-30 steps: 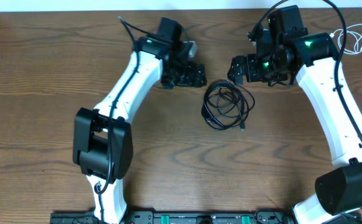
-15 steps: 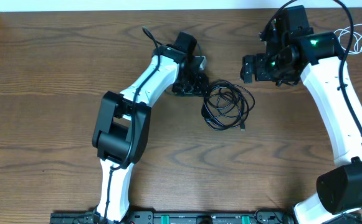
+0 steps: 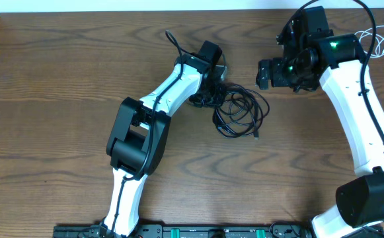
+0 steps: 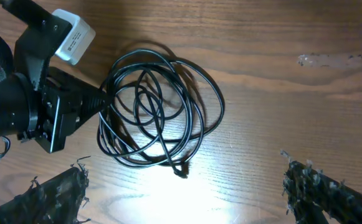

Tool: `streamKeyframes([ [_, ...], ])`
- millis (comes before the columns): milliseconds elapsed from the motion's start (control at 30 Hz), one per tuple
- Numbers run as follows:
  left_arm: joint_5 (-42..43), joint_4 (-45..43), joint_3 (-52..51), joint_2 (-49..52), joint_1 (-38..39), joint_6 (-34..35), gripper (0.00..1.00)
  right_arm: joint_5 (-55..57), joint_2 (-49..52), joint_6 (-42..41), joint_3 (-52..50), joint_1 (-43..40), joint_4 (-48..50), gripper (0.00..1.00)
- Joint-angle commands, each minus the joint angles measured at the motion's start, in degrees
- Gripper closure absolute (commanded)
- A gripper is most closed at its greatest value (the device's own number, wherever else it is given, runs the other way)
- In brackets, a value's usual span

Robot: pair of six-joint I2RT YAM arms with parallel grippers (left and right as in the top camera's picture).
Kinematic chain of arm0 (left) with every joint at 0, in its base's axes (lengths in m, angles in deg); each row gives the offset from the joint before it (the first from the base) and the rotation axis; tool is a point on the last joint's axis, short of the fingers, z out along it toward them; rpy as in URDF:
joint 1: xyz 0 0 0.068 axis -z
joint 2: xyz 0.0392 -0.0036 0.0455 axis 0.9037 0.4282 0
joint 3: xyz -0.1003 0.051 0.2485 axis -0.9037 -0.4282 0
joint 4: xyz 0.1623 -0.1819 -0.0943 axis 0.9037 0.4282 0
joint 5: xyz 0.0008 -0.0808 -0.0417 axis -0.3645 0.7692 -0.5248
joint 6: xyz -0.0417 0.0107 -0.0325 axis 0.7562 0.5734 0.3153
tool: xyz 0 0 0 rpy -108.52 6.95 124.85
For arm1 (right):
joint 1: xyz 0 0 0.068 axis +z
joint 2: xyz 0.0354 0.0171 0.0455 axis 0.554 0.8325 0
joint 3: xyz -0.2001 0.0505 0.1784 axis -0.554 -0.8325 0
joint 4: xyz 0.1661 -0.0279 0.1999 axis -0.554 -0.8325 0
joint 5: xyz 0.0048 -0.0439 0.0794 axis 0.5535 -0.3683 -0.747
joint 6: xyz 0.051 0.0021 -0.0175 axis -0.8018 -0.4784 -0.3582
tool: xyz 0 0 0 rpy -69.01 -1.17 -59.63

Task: Untangle cables

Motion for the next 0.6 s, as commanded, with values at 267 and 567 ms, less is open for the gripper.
streamKeyframes([
  [267, 1.9, 0.4, -0.3, -19.5, -0.2, 1.6, 0.93, -9.6, 0.4, -0.6, -5.2, 0.9, 4.9, 0.08],
  [567, 4.7, -0.1, -0.3, -24.2, -0.4, 5.4, 0.93, -12.9, 0.4, -4.7, -12.6, 2.1, 15.3, 0.59],
])
